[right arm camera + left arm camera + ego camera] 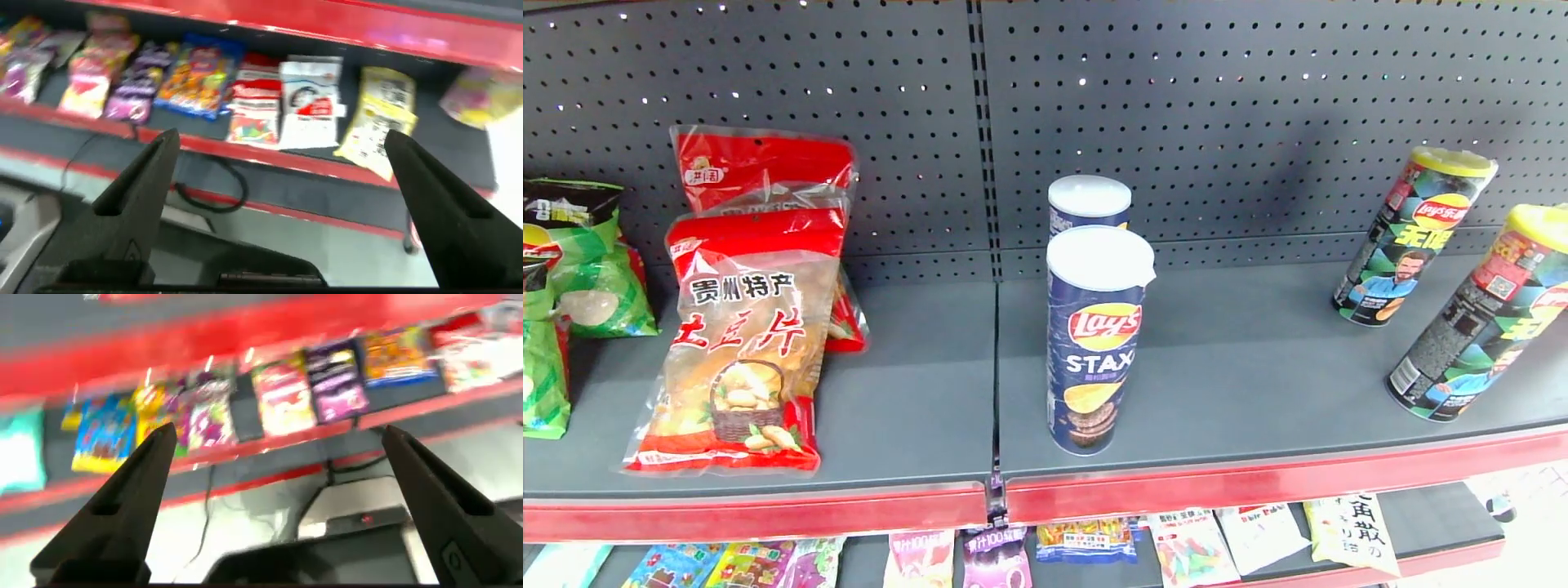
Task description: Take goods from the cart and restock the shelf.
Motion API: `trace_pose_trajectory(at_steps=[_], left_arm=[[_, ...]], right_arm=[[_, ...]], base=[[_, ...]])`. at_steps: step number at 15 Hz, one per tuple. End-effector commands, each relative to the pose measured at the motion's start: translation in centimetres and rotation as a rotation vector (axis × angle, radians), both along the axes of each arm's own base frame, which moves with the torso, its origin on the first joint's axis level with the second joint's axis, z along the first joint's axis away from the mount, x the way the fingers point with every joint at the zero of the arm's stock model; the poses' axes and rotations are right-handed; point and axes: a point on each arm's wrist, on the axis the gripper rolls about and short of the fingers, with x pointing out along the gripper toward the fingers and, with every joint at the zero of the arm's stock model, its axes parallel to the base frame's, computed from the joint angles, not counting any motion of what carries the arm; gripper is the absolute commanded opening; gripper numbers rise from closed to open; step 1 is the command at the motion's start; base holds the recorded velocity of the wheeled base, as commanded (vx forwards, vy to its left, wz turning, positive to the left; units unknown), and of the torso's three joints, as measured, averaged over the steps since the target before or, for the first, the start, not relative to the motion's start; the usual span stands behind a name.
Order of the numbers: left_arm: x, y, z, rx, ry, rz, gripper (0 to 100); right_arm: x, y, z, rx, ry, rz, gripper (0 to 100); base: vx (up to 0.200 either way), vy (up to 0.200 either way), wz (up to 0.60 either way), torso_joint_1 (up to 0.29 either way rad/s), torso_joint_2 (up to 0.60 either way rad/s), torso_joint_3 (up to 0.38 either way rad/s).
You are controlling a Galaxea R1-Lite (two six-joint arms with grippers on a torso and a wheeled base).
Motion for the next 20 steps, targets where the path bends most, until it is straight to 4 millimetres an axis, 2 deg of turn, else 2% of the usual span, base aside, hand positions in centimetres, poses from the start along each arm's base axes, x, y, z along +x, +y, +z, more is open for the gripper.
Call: trace_pose_trajectory(at_steps=[1,2,3,4,6,7,10,11,13,14,17,20], left_arm=[[-1.5,-0.2,-1.7,-0.014,-0.035,0.162,100],[-1.5,-0.2,-1.7,-0.014,-0.035,0.162,100],[-2.0,-0.5,-3.1,-0.026,-0.075,0.187,100],[-2.7,-0.6,-3.3,-0.056,-0.155,0.101,100],[-3.9,-0.5,-3.9,-0.078,-0.279,-0.061,100],[-3.9,-0.5,-4.0,-0.058,-0.279,-0.049,100],[-2.9,-0.4,-4.4,-0.033,-0.346,-0.017,100],[-1.9,-0.3,-4.7,-0.044,-0.449,0.027,100],[-1.5,-0.3,-4.9,-0.098,-0.486,0.055,100],[-1.5,-0.3,-4.9,-0.098,-0.490,0.059,100],[-0.9,-0.3,-5.3,-0.094,-0.570,0.049,100],[-0.9,-0.2,-5.8,-0.068,-0.519,0.101,100]], right_arm=[[-0.4,0.9,-0.7,-0.001,0.030,-0.146,100],[-0.4,0.9,-0.7,-0.001,0.030,-0.146,100],[-1.0,1.2,-2.1,-0.002,0.027,-0.196,100],[-1.4,1.1,-3.4,-0.010,-0.003,-0.202,100],[-1.3,1.1,-3.2,-0.012,-0.018,-0.198,100],[-1.1,1.2,-3.4,-0.017,-0.015,-0.187,100],[-0.3,1.1,-3.2,-0.044,-0.100,-0.181,100],[0.9,1.2,-3.7,-0.028,-0.180,-0.176,100],[2.9,1.2,-5.0,0.010,-0.345,-0.182,100],[3.1,1.2,-5.1,0.037,-0.395,-0.187,100],[3.1,1.3,-5.1,0.036,-0.377,-0.131,100],[3.1,1.0,-5.6,0.090,-0.337,-0.263,100]], base=[[0.000,0.000,0.00,0.000,0.00,0.000],[0.000,0.000,0.00,0.000,0.00,0.000],[0.000,0.000,0.00,0.000,0.00,0.000],[0.000,0.000,0.00,0.000,0.00,0.000],[0.000,0.000,0.00,0.000,0.00,0.000],[0.000,0.000,0.00,0.000,0.00,0.000],[0.000,0.000,0.00,0.000,0.00,0.000],[0.000,0.000,0.00,0.000,0.00,0.000],[0.000,0.000,0.00,0.000,0.00,0.000],[0.000,0.000,0.00,0.000,0.00,0.000],[0.000,0.000,0.00,0.000,0.00,0.000],[0.000,0.000,0.00,0.000,0.00,0.000]])
